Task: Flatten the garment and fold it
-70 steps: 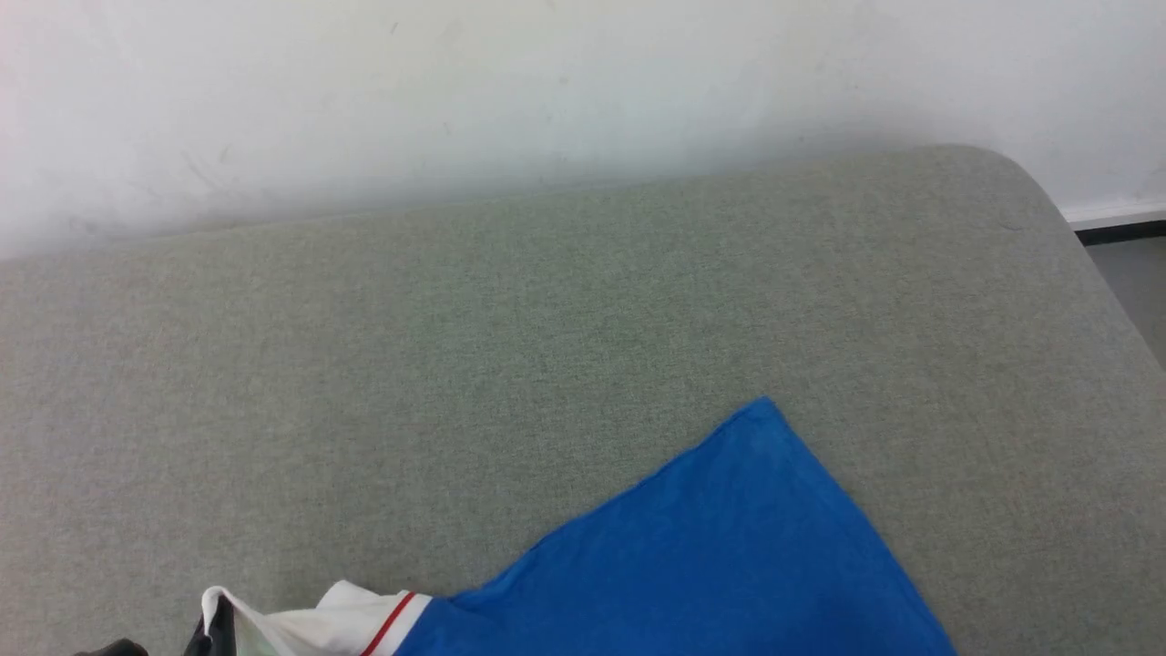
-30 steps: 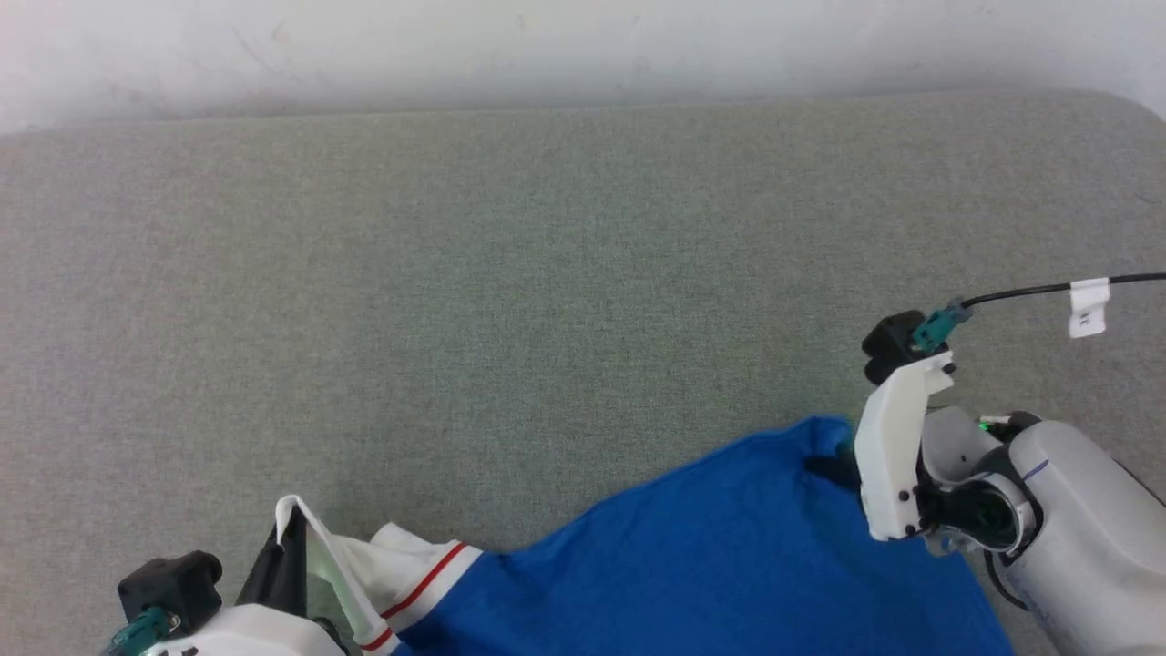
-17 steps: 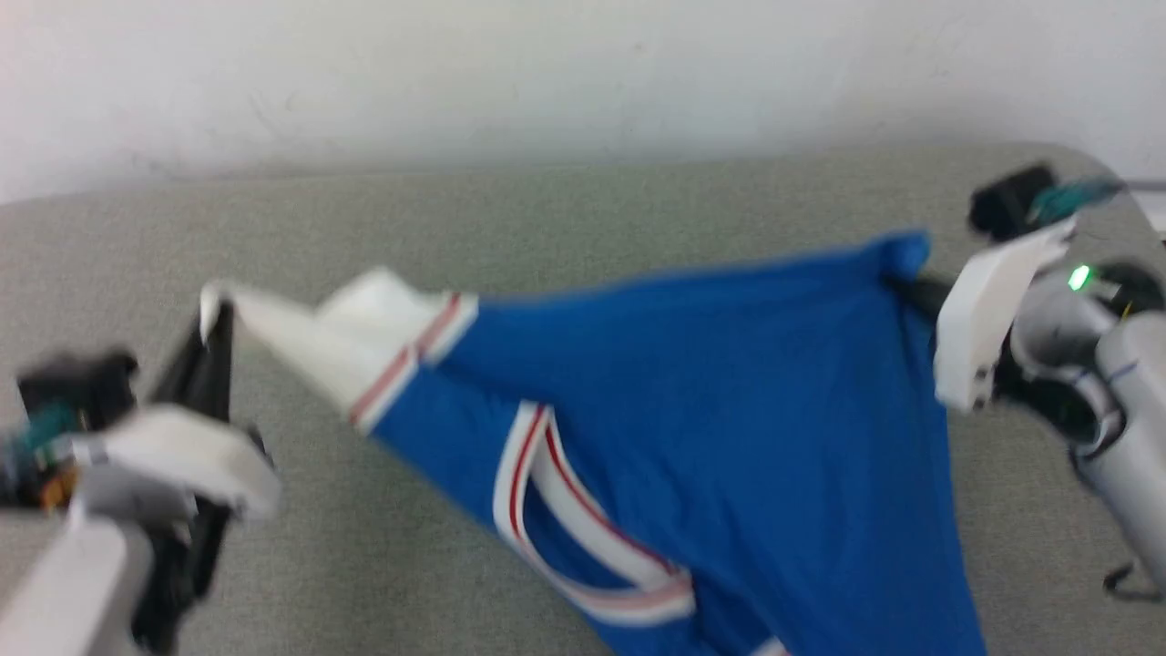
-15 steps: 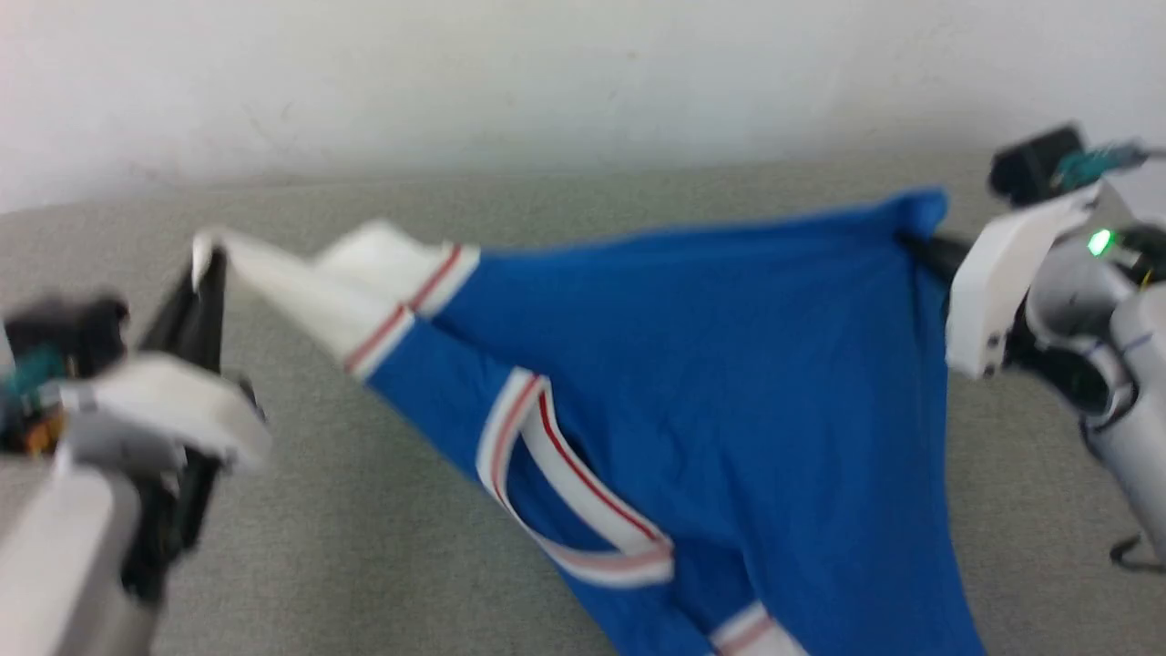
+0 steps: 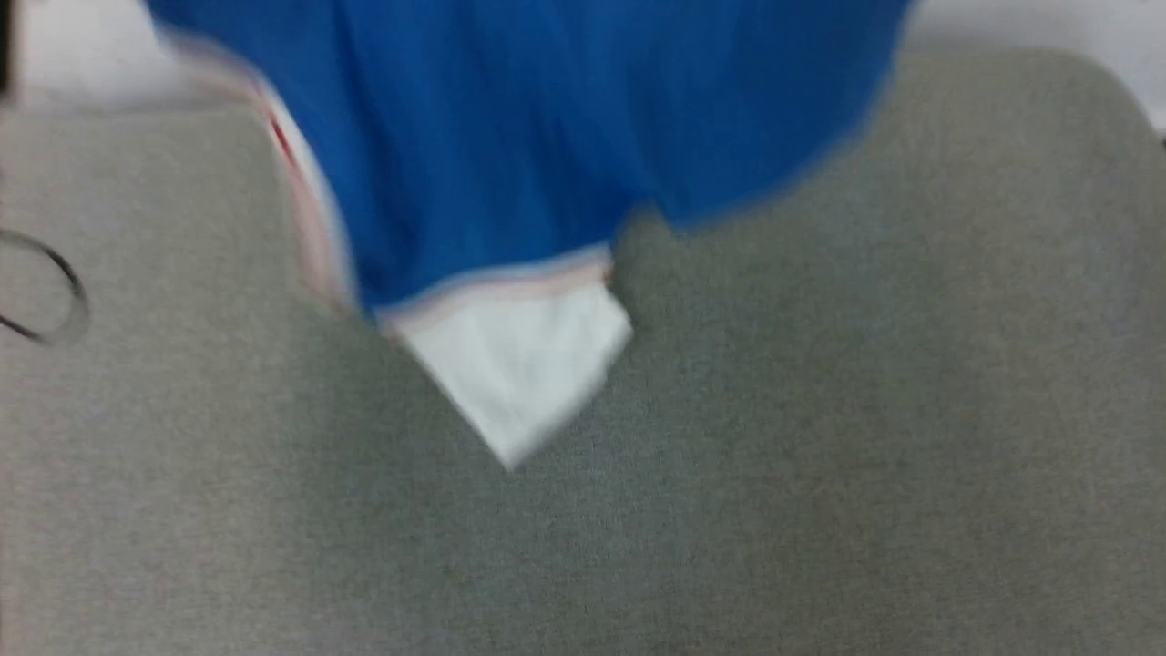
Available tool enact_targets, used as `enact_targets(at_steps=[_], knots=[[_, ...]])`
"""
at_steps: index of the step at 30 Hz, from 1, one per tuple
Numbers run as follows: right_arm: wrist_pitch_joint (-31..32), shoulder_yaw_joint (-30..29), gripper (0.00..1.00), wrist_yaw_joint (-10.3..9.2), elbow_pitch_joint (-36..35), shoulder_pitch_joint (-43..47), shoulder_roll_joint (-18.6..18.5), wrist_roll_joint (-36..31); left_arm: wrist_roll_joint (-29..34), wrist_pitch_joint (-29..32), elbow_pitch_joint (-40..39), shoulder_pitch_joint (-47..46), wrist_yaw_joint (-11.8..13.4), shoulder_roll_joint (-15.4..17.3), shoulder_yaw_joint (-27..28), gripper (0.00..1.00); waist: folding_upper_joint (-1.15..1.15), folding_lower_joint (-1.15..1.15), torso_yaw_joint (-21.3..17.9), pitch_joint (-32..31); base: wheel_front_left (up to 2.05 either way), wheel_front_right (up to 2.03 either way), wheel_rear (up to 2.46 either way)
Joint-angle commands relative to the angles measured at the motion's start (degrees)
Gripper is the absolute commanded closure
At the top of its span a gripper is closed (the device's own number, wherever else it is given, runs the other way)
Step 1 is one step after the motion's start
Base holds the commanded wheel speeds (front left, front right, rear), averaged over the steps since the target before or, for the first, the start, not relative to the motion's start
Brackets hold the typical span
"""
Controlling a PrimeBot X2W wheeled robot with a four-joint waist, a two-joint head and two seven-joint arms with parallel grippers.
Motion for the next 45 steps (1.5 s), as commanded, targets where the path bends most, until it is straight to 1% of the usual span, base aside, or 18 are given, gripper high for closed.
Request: enact_targets(at_steps=[1, 3, 6, 11, 14, 18, 21, 24, 27, 31, 34, 37, 41, 45], knots=[[-1.0, -0.5, 1.00, -0.14, 0.7, -1.0, -0.4, -0.4, 0.6, -0.6, 1.0, -1.6, 0.0, 0.4, 0.5, 1.00, 0.00, -0.01, -1.0, 7.3, 0.00, 0.00, 0.00], [-3.6, -0.8, 1.00, -0.14, 1.6, -4.5, -0.5, -1.1, 1.8, -1.8, 3.1, -7.1, 0.1, 0.2, 0.4, 1.00, 0.00, -0.01, -1.0, 9.9, 0.00, 0.00, 0.00], [-6.5, -0.3, 1.00, -0.14, 3.1, -8.4, -0.5, -1.6, 3.0, -3.0, 6.1, -13.0, -0.1, -0.2, 0.1, 1.00, 0.00, -0.01, -0.9, 12.8, 0.00, 0.00, 0.00], [-9.1, 2.4, 1.00, -0.14, 5.7, -12.0, -0.7, -0.2, 3.0, -4.3, 10.9, -18.0, -0.6, -1.7, -0.3, 1.00, 0.00, -0.01, -0.1, 16.8, 0.00, 0.00, 0.00], [-10.0, 5.0, 1.00, -0.14, 7.7, -12.5, -0.5, 0.8, 2.1, -5.4, 13.7, -18.4, -1.1, -2.7, -0.1, 1.00, 0.00, -0.01, 0.3, 18.6, 0.00, 0.00, 0.00], [-11.3, 8.8, 1.00, -0.14, 11.2, -11.9, 0.4, 2.5, 0.5, -6.8, 17.9, -16.7, -2.1, -4.3, -0.1, 1.00, 0.00, -0.01, 0.7, 19.9, 0.00, 0.00, 0.00], [-12.3, 11.9, 1.00, -0.14, 13.4, -10.6, 1.0, 4.2, -0.8, -7.3, 21.1, -14.4, -3.3, -5.7, -0.3, 1.00, 0.00, -0.01, 1.1, 19.8, 0.00, 0.00, 0.00], [-13.8, 14.7, 1.00, -0.14, 15.0, -8.1, 1.3, 6.2, -1.9, -8.4, 23.8, -11.3, -3.7, -7.1, -0.4, 1.00, 0.00, -0.01, 1.7, 18.1, 0.00, 0.00, 0.00], [-16.1, 17.3, 1.00, -0.14, 15.5, -4.0, 1.2, 8.3, -3.5, -9.7, 25.7, -6.5, -3.9, -8.2, 0.3, 1.00, 0.00, -0.01, 2.3, 14.9, 0.00, 0.00, 0.00], [-19.3, 20.0, 1.00, -0.14, 14.0, 3.7, 0.0, 10.8, -5.8, -11.3, 26.0, 2.4, -4.2, -8.7, 1.5, 1.00, 0.00, -0.01, 3.1, 9.2, 0.00, 0.00, 0.00], [-20.9, 21.9, 1.00, -0.14, 11.1, 11.1, -1.1, 12.2, -7.5, -12.0, 24.4, 11.5, -4.0, -8.6, 2.7, 1.00, 0.00, -0.01, 3.0, 3.9, 0.00, 0.00, 0.00], [-21.8, 22.6, 1.00, -0.14, 7.7, 18.4, -3.1, 13.1, -8.5, -12.1, 20.4, 21.8, -2.9, -8.1, 3.2, 1.00, 0.00, -0.01, 3.2, -0.8, 0.00, 0.00, 0.00], [-22.2, 21.7, 1.00, -0.14, 2.5, 28.6, -5.7, 12.9, -9.2, -8.8, 11.2, 36.3, 0.5, -6.5, 2.9, 1.00, 0.00, -0.01, 3.6, -6.1, 0.00, 0.00, 0.00], [-21.3, 17.8, 1.00, -0.14, -2.4, 38.4, -7.1, 11.8, -10.1, -3.3, -2.5, 51.2, 6.2, -4.0, 3.5, 1.00, 0.00, -0.01, 3.4, -9.3, 0.00, 0.00, 0.00]])
